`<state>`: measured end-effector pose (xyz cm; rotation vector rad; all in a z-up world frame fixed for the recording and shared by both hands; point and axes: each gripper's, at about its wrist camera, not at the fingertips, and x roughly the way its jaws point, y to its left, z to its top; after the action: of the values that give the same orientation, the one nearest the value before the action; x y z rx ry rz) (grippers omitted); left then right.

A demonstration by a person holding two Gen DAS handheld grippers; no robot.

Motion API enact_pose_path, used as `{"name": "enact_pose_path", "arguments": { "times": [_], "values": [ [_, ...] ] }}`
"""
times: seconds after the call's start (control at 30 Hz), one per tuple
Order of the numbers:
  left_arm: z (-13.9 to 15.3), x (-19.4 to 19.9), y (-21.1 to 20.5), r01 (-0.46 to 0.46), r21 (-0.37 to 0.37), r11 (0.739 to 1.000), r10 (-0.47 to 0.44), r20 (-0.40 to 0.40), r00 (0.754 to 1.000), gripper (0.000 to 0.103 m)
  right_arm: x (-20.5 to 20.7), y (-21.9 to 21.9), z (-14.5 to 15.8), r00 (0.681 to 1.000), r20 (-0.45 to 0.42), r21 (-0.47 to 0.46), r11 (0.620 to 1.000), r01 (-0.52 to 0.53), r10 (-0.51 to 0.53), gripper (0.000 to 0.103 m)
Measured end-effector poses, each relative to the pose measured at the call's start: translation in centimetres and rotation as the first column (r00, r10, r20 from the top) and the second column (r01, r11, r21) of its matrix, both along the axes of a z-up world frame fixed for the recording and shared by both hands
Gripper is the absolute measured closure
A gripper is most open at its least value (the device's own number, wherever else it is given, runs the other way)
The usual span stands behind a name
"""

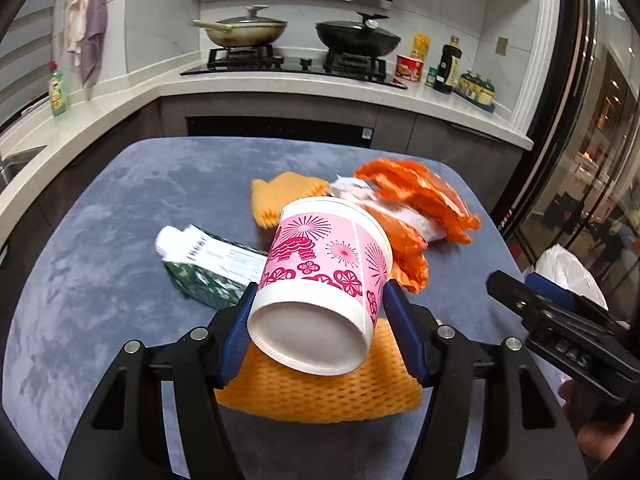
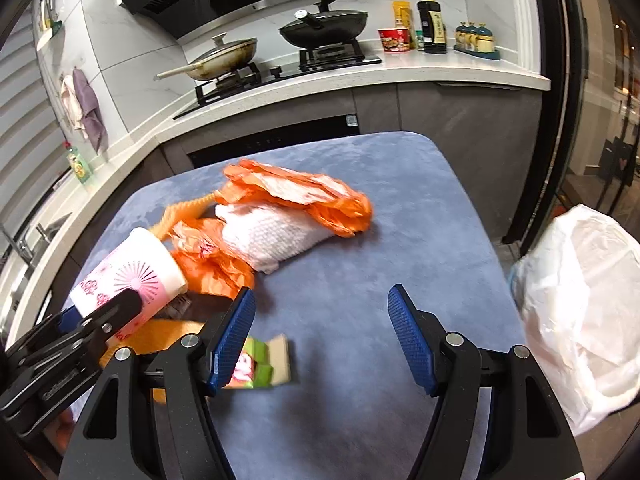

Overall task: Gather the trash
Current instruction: 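Grasp the pink paper cup with the left tool while the right tool grasps the white cloth, then carry the paper cup and white cloth with both tools over the bin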

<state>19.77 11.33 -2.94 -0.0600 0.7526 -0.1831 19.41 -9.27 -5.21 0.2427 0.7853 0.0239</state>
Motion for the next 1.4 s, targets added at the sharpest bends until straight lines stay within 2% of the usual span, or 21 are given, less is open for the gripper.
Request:
{"name": "enact_pose_path", "arguments": {
  "times": [0.1,0.33,0.43,0.53,0.6,0.67,0.83,1.13,1.4],
  "values": [
    [1.0,0.1,1.1,-0.026,-0.029,0.999,0.026,0.006,1.000,0.044,1.2,0.4,0.3,1.000,0.020,0.001,1.000,-0.001,0.001,0.039],
    [1.8,0.7,2.1,-0.055,-0.046,0.997,0.056,0.014,0.998,0.044,5.4,2.4,-0.7,0.998,0.004,0.033,0.998,-0.060,0.060,0.064],
    [1.5,0.9,2.3,-0.060,-0.054,0.997,0.060,0.000,0.998,0.044,6.8,3.5,-1.5,0.997,-0.013,0.040,0.996,-0.081,0.081,0.068],
    [1.1,1.2,2.3,-0.060,-0.056,0.997,0.059,-0.016,0.998,0.043,7.6,4.5,-2.1,0.995,-0.025,0.044,0.994,-0.099,0.100,0.072],
    [0.9,1.2,2.2,-0.060,-0.052,0.997,0.059,-0.020,0.998,0.043,7.9,5.0,-2.6,0.993,-0.033,0.041,0.993,-0.108,0.110,0.077],
    [0.7,1.2,2.2,-0.059,-0.052,0.997,0.058,-0.026,0.998,0.043,8.2,5.3,-2.9,0.993,-0.043,0.036,0.993,-0.111,0.113,0.088],
    [0.5,1.1,2.1,-0.063,-0.054,0.997,0.062,-0.035,0.997,0.043,8.0,5.0,-3.2,0.993,-0.045,0.041,0.993,-0.109,0.111,0.101],
    [1.4,-0.5,1.6,-0.055,-0.057,0.997,0.054,-0.020,0.998,0.043,3.9,3.0,-1.2,0.996,0.001,0.056,0.994,-0.090,0.090,0.101],
    [2.9,-3.2,0.2,-0.029,-0.056,0.998,0.030,0.010,1.000,0.043,-1.8,-0.1,2.3,0.996,0.081,0.063,0.997,-0.034,0.029,0.101]
  ]
}}
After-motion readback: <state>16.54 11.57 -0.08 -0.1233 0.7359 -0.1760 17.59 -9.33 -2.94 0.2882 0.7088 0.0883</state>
